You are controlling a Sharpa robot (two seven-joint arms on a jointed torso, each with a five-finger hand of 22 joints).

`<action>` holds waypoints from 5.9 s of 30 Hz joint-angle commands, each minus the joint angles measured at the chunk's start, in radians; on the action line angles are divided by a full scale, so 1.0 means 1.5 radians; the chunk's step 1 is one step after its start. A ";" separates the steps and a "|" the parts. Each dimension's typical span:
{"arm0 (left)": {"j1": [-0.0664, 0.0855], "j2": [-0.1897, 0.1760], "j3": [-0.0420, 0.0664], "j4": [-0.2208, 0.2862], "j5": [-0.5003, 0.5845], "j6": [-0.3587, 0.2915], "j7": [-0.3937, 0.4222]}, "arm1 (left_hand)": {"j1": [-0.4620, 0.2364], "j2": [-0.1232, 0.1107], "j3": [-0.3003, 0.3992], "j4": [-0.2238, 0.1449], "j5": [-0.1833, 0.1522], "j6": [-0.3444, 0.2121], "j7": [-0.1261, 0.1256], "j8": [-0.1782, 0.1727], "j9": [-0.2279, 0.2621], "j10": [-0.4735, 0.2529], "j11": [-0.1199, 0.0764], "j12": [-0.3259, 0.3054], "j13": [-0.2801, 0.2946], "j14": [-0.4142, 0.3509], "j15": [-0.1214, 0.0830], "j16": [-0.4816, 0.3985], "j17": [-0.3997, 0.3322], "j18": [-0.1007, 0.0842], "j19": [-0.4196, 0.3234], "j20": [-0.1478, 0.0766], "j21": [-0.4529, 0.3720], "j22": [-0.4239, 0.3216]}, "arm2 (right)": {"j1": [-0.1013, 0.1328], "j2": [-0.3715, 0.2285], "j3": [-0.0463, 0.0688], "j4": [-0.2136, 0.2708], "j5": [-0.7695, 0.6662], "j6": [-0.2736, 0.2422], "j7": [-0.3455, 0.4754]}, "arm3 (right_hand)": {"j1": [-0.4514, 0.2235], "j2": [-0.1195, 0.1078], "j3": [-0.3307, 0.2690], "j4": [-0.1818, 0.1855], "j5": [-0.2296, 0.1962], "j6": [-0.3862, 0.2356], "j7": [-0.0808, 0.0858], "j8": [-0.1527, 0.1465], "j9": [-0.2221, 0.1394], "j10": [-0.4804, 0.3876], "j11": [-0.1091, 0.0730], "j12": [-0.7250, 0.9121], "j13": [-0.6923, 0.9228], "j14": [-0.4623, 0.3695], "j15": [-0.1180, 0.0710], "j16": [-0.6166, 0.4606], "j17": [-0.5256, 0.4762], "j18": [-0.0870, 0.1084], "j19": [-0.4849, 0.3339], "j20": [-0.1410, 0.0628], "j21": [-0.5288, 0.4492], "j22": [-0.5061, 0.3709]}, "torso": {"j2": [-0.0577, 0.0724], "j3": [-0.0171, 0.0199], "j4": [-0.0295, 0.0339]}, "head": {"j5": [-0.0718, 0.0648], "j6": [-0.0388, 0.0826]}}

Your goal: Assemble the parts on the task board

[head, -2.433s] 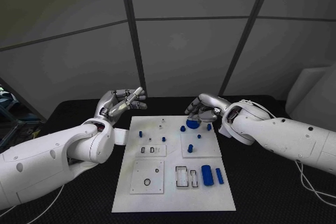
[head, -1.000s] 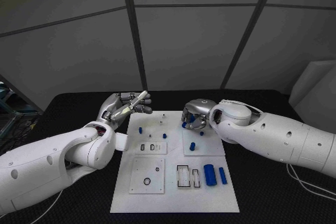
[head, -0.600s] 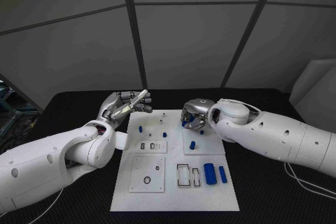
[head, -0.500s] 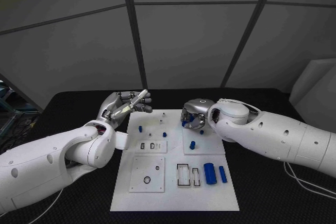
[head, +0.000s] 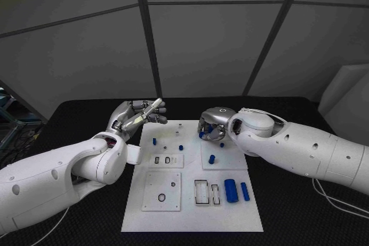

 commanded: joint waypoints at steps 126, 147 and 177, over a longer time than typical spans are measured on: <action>0.005 0.008 0.002 -0.030 -0.004 0.025 -0.005 | -0.005 0.002 -0.007 0.001 -0.003 0.004 0.005 -0.008 0.000 0.002 0.004 -0.008 0.000 -0.007 0.003 -0.010 0.004 -0.009 0.000 0.002 0.004 0.001 | 0.014 -0.039 0.025 -0.029 0.192 -0.006 -0.100 | 0.020 -0.029 -0.253 0.137 0.044 -0.168 0.022 0.051 -0.002 0.134 0.016 0.937 0.899 0.068 0.012 0.213 0.329 -0.059 0.139 0.024 0.207 0.333 | 0.003 0.0067 -0.0154 | 0.012 -0.003; 0.005 0.010 0.002 -0.032 -0.004 0.025 -0.005 | -0.005 0.002 -0.007 0.001 -0.003 0.005 0.005 -0.008 0.000 0.002 0.004 -0.009 0.000 -0.007 0.003 -0.011 0.005 -0.009 -0.001 0.002 0.004 0.001 | 0.012 -0.019 0.024 -0.046 0.171 0.014 -0.096 | 0.029 -0.019 -0.254 0.137 0.048 -0.162 0.021 0.061 -0.001 0.138 0.015 0.943 0.908 0.069 0.013 0.215 0.335 -0.060 0.142 0.025 0.211 0.340 | 0.003 0.0078 -0.0154 | 0.014 -0.007; 0.005 0.011 0.002 -0.036 -0.004 0.026 -0.007 | -0.005 0.003 -0.008 0.002 -0.003 0.005 0.005 -0.009 0.000 0.002 0.004 -0.009 0.000 -0.007 0.003 -0.012 0.006 -0.009 -0.001 0.002 0.005 0.001 | 0.003 -0.006 0.023 -0.050 0.081 0.002 -0.100 | 0.064 0.025 -0.224 0.116 0.045 -0.097 0.007 0.094 0.005 0.145 0.003 0.950 0.920 0.070 0.004 0.216 0.337 -0.061 0.144 0.019 0.216 0.349 | 0.003 0.0082 -0.0152 | 0.014 -0.012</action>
